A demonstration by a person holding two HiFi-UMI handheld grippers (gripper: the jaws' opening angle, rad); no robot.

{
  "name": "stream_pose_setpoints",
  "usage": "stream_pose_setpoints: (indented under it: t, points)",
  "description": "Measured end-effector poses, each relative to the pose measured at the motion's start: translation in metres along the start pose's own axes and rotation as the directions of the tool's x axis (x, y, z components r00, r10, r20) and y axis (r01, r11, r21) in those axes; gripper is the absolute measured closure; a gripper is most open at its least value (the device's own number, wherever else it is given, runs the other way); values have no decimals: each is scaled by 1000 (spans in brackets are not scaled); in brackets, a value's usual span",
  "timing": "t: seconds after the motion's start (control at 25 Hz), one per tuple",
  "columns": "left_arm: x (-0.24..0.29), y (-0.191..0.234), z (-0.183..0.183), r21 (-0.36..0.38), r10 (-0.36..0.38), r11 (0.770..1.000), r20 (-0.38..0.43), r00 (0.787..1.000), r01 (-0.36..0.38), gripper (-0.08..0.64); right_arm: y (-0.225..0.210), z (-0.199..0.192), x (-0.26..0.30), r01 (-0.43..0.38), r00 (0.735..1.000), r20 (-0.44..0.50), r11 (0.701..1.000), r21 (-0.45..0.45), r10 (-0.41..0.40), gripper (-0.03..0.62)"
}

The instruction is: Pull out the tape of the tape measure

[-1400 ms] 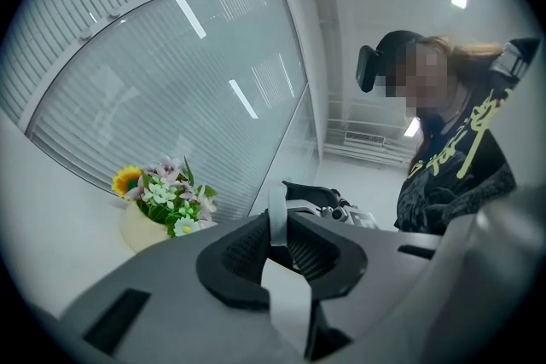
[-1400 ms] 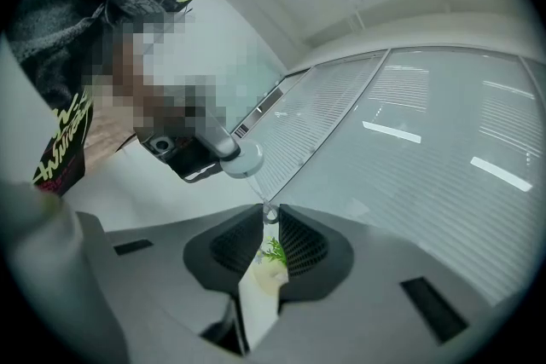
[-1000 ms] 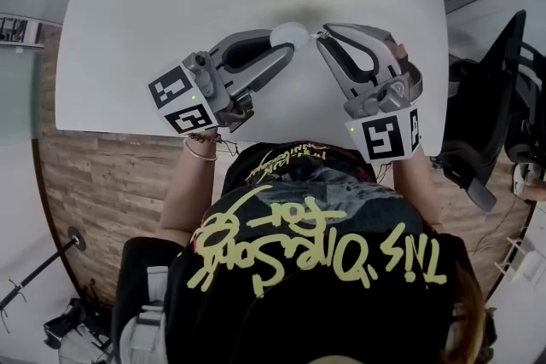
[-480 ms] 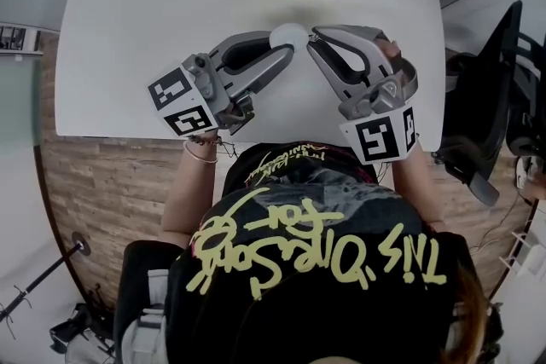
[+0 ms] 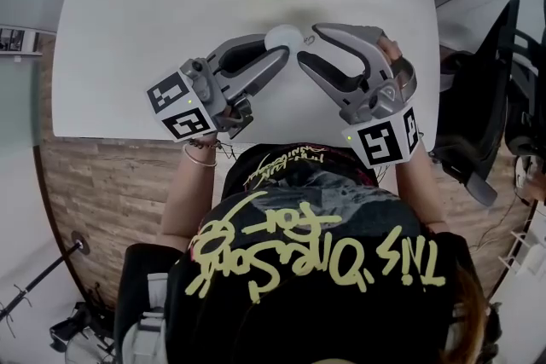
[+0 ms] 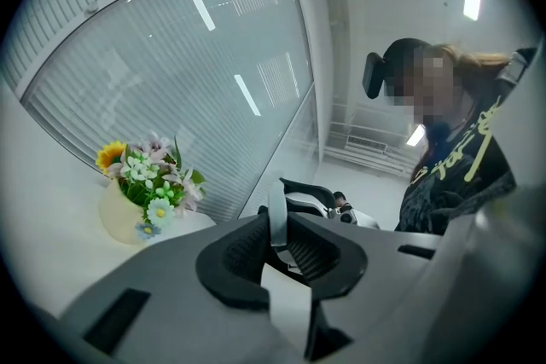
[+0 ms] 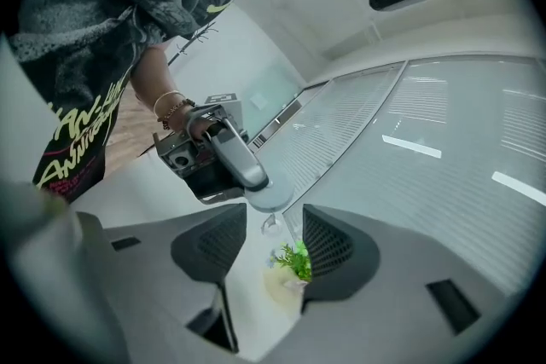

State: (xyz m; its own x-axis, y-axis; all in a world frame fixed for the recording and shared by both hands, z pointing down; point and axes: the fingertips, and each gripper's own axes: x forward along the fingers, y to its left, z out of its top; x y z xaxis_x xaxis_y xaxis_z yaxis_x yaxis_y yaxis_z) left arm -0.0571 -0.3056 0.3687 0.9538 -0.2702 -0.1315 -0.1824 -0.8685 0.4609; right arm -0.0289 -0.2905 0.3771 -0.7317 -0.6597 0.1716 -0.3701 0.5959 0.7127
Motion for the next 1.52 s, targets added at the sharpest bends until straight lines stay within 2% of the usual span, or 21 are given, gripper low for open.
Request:
stream_pose_setpoints:
  t: [0.16, 0.28, 0.56, 0.72, 0.8, 0.92, 1.04, 1.16, 1.28, 1.52]
  points:
    - [12, -3, -4, -13, 12, 1000, -2, 1000, -12, 500, 4, 2, -2, -35, 999, 19, 997, -65, 36, 386]
    - [24, -7, -10, -26, 19, 999, -12, 1000, -20, 500, 2, 0, -5, -26, 999, 25, 995, -97, 28, 371]
    - [48, -16, -26, -66, 36, 997, -20, 999, -37, 500, -3, -12, -24, -33, 999, 19, 994, -100, 35, 373]
    - [55, -22, -30, -6, 57, 998, 1, 998, -57, 494, -4, -19, -34, -44, 999, 24, 996, -82, 46, 374]
    - [53, -22, -26, 50, 100, 994, 41, 994, -102, 478, -9, -22, -38, -35, 999, 18, 997, -62, 36, 374]
    - [44, -19, -21, 110, 193, 973, 91, 977, -202, 403, -20, -41, -39, -30, 999, -28, 1000, -1, 30, 374]
    - [31, -20, -21, 148, 259, 950, 115, 959, -274, 405, -22, -79, -36, -57, 989, -127, 992, 111, 71, 374]
    - [21, -25, -24, 143, 276, 945, 132, 952, -294, 416, -19, -120, -34, -60, 970, -220, 978, 199, 104, 374]
    - [12, -27, -33, 127, 298, 941, 127, 946, -313, 420, -12, -148, -29, -62, 955, -262, 960, 275, 137, 374]
    - [-2, -31, -43, 106, 340, 929, 135, 931, -355, 430, 3, -194, -28, -40, 919, -336, 895, 445, 208, 374]
